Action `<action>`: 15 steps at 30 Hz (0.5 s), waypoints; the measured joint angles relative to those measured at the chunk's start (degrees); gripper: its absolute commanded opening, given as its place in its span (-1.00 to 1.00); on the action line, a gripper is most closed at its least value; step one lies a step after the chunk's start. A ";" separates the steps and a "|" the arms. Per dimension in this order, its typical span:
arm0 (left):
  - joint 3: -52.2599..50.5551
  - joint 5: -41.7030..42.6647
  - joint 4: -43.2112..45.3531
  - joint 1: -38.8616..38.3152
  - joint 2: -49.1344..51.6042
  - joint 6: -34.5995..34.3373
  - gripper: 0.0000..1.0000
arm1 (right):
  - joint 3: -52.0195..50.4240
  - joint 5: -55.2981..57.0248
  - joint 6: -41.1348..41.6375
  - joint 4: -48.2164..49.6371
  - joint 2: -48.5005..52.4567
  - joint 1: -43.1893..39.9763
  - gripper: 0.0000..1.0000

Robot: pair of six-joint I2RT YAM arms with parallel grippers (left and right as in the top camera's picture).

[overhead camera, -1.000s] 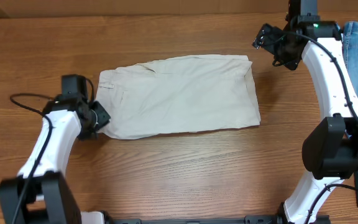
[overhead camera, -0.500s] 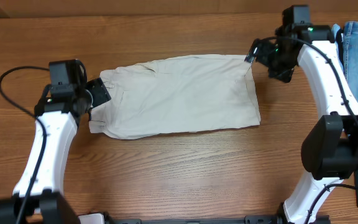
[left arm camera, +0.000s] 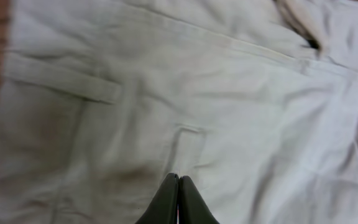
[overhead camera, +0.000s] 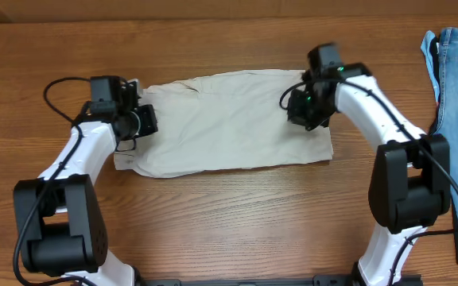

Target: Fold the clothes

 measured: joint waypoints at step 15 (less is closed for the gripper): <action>0.76 1.42 1.77 -3.50 7.82 -1.07 -0.92 | -10.67 -0.07 2.93 3.63 0.48 -1.27 -0.92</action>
